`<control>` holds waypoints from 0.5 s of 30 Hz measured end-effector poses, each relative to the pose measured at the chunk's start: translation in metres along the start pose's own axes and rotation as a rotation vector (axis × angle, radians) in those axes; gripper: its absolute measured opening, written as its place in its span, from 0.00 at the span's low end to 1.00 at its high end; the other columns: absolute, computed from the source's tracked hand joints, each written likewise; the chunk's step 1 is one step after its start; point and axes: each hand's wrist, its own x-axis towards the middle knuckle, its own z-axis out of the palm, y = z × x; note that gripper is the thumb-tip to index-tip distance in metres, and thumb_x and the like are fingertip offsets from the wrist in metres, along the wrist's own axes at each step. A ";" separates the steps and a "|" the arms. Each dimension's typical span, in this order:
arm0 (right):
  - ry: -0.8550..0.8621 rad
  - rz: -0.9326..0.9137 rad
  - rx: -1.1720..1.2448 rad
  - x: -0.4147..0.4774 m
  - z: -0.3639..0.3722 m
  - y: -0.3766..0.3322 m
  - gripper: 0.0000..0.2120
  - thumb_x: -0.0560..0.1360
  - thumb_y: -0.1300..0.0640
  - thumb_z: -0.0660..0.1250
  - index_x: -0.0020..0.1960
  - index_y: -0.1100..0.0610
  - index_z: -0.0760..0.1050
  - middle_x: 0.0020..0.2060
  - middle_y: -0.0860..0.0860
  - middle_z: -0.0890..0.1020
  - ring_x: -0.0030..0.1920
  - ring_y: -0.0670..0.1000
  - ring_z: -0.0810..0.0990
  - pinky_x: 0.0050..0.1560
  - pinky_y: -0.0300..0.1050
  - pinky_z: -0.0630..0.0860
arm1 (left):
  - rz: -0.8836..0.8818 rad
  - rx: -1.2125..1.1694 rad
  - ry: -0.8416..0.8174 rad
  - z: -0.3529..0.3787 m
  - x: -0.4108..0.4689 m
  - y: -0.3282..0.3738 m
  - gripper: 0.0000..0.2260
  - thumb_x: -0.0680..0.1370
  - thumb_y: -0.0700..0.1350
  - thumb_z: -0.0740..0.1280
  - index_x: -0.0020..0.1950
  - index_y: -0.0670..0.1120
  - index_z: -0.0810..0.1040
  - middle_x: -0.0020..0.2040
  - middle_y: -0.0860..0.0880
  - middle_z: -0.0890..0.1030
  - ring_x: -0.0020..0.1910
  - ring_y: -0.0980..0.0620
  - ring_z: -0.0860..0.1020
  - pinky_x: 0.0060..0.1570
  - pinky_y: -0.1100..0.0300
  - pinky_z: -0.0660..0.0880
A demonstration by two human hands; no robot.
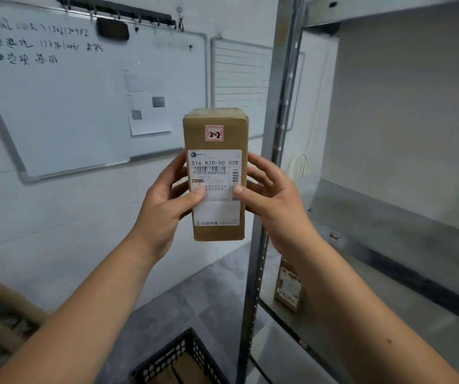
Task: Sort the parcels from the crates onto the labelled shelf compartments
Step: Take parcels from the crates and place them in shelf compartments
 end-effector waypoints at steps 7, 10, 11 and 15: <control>0.254 0.005 -0.073 -0.047 -0.043 -0.019 0.33 0.75 0.60 0.77 0.76 0.47 0.70 0.69 0.48 0.80 0.69 0.50 0.79 0.65 0.59 0.80 | 0.001 -0.117 -0.220 0.053 0.008 -0.007 0.30 0.77 0.45 0.71 0.77 0.62 0.70 0.68 0.52 0.80 0.69 0.45 0.78 0.63 0.39 0.79; 0.427 0.001 -0.088 -0.076 -0.044 -0.029 0.32 0.76 0.61 0.75 0.77 0.52 0.69 0.68 0.47 0.80 0.69 0.48 0.79 0.66 0.55 0.80 | -0.038 -0.189 -0.357 0.069 0.011 -0.009 0.30 0.76 0.44 0.73 0.77 0.57 0.71 0.67 0.49 0.81 0.67 0.45 0.79 0.63 0.40 0.80; 0.457 0.001 -0.113 -0.086 -0.042 -0.032 0.30 0.77 0.62 0.74 0.76 0.53 0.71 0.67 0.48 0.82 0.68 0.49 0.80 0.66 0.55 0.80 | -0.052 -0.208 -0.405 0.075 0.010 -0.010 0.30 0.75 0.44 0.73 0.77 0.54 0.71 0.67 0.49 0.81 0.68 0.44 0.79 0.63 0.40 0.80; 0.615 0.004 -0.173 -0.128 -0.034 -0.045 0.25 0.77 0.62 0.74 0.73 0.56 0.75 0.63 0.52 0.84 0.64 0.53 0.83 0.61 0.56 0.82 | -0.106 -0.293 -0.576 0.094 -0.008 -0.010 0.25 0.76 0.45 0.76 0.72 0.48 0.75 0.65 0.48 0.83 0.66 0.46 0.80 0.62 0.42 0.81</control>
